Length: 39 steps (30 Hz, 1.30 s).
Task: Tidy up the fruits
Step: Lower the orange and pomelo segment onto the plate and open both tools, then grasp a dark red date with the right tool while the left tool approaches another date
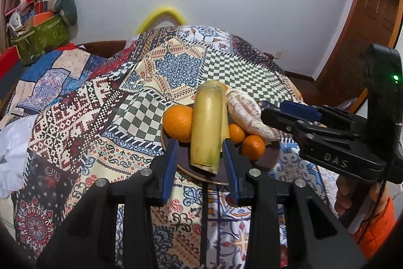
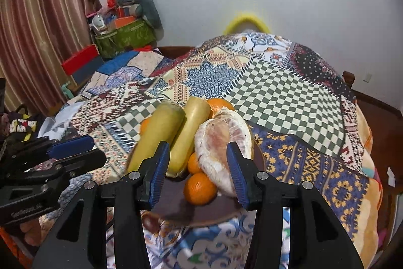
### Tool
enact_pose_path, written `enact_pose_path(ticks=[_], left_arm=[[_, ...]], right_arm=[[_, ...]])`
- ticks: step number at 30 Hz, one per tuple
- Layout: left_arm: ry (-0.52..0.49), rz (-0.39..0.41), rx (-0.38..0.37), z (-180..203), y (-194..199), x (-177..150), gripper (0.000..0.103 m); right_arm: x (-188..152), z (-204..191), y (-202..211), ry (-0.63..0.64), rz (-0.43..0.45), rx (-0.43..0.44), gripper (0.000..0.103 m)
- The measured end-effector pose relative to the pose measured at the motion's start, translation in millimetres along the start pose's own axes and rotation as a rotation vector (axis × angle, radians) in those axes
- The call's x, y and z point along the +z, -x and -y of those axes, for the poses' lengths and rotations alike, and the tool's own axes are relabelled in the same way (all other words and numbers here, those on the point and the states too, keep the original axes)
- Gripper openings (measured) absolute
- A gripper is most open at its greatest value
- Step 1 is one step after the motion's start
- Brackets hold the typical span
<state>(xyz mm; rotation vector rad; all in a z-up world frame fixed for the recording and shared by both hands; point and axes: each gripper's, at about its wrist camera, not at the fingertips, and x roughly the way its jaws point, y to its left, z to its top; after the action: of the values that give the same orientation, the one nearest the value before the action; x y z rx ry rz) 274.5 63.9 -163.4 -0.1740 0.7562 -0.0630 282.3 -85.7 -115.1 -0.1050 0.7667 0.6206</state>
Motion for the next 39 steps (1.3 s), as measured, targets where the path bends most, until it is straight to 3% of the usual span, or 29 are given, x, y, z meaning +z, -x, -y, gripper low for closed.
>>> enact_pose_path(ticks=[13, 25, 32, 39], left_arm=[[-0.031, 0.080, -0.001, 25.9, 75.7, -9.4, 0.035], [-0.051, 0.111, 0.012, 43.4, 124.3, -34.5, 0.046], [-0.053, 0.094, 0.032, 45.0, 131.7, -53.7, 0.058], [-0.044, 0.026, 0.044, 38.4, 117.5, -73.8, 0.059]], right_arm=[[-15.5, -20.9, 80.8, 0.008, 0.092, -0.014, 0.044], [-43.1, -41.6, 123.3, 0.022, 0.121, -0.028, 0.048], [-65.9, -51.4, 122.3, 0.037, 0.081, -0.024, 0.051], [-95.7, -54.3, 95.2, 0.053, -0.026, -0.020, 0.051]])
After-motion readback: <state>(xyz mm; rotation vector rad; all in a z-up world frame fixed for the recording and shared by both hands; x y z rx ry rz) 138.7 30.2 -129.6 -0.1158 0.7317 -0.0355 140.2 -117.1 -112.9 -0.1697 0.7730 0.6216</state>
